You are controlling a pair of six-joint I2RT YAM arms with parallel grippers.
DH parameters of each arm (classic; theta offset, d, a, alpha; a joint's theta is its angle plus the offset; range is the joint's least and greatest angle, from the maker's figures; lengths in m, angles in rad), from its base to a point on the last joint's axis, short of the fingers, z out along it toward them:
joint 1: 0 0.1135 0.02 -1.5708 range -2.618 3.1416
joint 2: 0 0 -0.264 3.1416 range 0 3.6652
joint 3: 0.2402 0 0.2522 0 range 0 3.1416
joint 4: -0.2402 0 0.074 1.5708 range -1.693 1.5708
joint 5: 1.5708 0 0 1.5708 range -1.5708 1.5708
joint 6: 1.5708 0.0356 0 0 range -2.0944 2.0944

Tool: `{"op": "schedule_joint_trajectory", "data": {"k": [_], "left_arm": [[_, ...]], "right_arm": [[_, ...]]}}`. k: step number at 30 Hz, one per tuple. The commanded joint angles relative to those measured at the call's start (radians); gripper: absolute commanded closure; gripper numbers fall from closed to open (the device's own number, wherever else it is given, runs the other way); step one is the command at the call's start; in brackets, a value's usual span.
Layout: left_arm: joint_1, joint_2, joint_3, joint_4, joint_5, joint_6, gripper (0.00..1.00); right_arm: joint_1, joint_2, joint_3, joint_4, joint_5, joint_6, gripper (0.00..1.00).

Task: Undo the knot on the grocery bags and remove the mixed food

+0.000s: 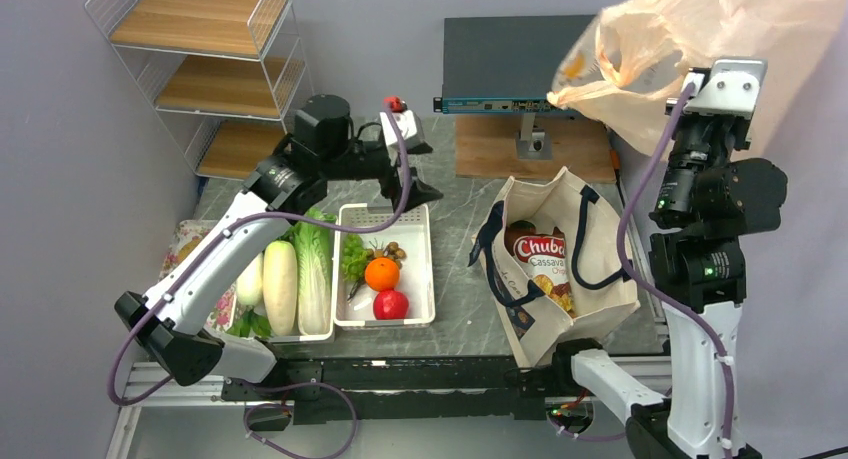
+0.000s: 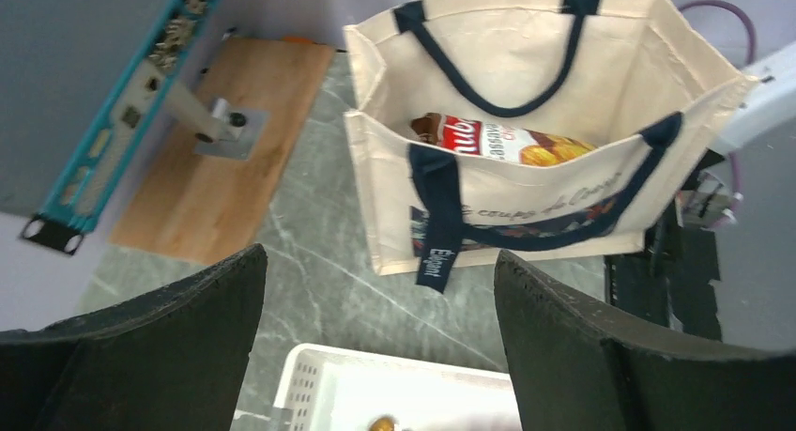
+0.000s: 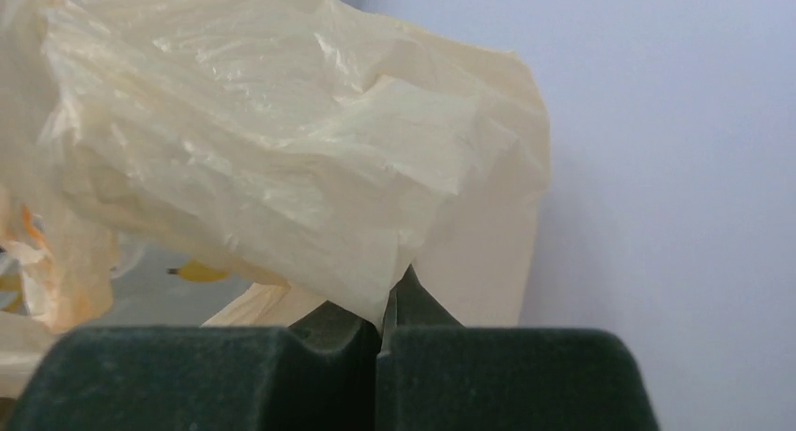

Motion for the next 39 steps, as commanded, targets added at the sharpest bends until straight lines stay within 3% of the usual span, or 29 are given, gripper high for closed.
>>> {"op": "schedule_joint_trajectory", "data": {"k": [1,4,7,11,13,14,16,18,22,27,32,35,39], "left_arm": [[-0.048,-0.009,0.038,-0.011,0.051,0.087,0.08],[-0.065,0.038,0.075,-0.007,0.062,0.064,0.08],[-0.085,0.063,0.088,0.000,0.084,0.050,0.07],[-0.126,0.060,0.062,0.002,0.071,0.093,0.07],[-0.142,0.049,0.038,0.011,0.061,0.105,0.07],[-0.149,0.045,0.028,0.019,0.060,0.110,0.06],[-0.166,0.044,0.016,0.029,0.057,0.123,0.06],[-0.186,0.048,0.011,0.043,0.057,0.141,0.05],[-0.246,0.085,0.035,0.056,0.044,0.225,0.06],[-0.337,0.201,0.122,0.079,0.035,0.282,0.09],[-0.424,0.324,0.189,0.167,-0.037,0.297,0.17],[-0.455,0.408,0.236,0.152,-0.105,0.299,0.28],[-0.468,0.470,0.267,-0.005,-0.183,0.372,0.54]], "right_arm": [[-0.080,0.045,0.015,-0.245,0.134,-0.023,1.00],[-0.161,0.089,-0.012,-0.411,0.109,0.035,1.00],[-0.327,0.166,-0.007,-0.512,-0.005,0.113,1.00],[-0.562,0.272,0.029,-0.554,-0.193,0.147,1.00],[-0.613,0.310,0.043,-0.599,-0.248,0.128,1.00],[-0.630,0.327,0.061,-0.644,-0.302,0.123,0.91],[-0.639,0.354,0.111,-0.778,-0.419,0.125,0.51],[-0.638,0.358,0.139,-0.896,-0.557,0.126,0.24],[-0.638,0.365,0.206,-1.100,-0.786,0.103,0.04],[-0.639,0.345,0.244,-1.271,-0.961,0.057,0.03],[-0.636,0.308,0.063,-1.302,-0.957,0.015,0.05],[-0.637,0.314,-0.028,-1.284,-0.929,0.005,0.04],[-0.638,0.350,-0.074,-1.322,-0.951,-0.037,0.02]]}}
